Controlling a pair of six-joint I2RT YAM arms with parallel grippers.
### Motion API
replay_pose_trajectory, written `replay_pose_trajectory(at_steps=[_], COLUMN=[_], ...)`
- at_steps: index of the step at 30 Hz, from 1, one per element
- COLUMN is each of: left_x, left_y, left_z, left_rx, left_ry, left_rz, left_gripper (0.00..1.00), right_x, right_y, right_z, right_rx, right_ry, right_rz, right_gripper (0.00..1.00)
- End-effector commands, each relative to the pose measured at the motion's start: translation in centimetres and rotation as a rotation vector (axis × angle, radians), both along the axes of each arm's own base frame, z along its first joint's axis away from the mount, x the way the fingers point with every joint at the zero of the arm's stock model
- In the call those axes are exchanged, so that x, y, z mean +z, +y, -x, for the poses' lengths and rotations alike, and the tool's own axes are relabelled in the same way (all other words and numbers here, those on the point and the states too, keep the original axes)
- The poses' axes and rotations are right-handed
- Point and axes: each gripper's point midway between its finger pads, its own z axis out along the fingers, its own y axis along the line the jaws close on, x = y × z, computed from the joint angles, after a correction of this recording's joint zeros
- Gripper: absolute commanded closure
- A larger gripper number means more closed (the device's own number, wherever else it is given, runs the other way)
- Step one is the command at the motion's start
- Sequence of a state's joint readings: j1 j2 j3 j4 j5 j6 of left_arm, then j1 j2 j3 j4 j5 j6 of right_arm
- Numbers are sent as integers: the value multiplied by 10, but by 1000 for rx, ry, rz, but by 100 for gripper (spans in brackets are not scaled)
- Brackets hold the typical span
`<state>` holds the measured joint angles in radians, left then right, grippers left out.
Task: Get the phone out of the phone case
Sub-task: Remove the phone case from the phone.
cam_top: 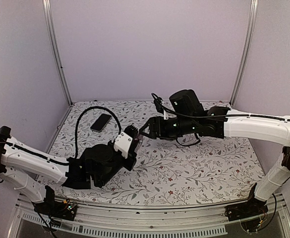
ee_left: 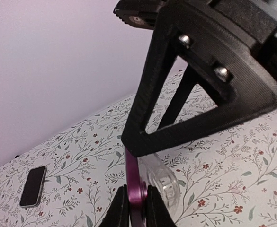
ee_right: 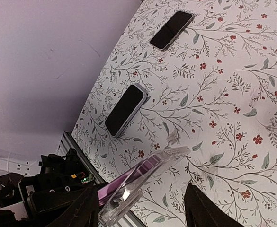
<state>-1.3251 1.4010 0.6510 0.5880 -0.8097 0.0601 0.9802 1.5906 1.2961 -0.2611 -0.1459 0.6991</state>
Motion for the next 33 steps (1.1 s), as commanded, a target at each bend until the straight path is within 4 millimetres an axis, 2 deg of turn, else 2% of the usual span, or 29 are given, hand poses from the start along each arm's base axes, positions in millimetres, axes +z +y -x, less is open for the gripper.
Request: replay_pose_trajectory(at_steps=[1,7,12,14,19,25,33], left_x=[31,31,31,32,32,29,25], left_y=[-9,-10,-9,-8,-4,-2,-1], left_z=[4,6,8,7,6,5,1], left_rx=[-6,-11,-13,-10,1,2,4], left_ry=[-37,-37,-32,-32,-21,-10,2], left_rz=[99,99,113,122,151,162,155], left_gripper=[100,100,100,100,100,100,100], right_x=[-13,-24,-28,-33,-50,-69,-82], right_y=[2,-1,-6,-7,-13,-24,-37], right_z=[-2,-6,-9,-10,-10,-10,-11], right_rx=[4,-9,-21,-22,-39,-67,-96], right_ry=[21,47,61,68,89,114,120], right_rz=[5,11,3,10,41,78,119], right_gripper=[36,41,53,60,68,71,73])
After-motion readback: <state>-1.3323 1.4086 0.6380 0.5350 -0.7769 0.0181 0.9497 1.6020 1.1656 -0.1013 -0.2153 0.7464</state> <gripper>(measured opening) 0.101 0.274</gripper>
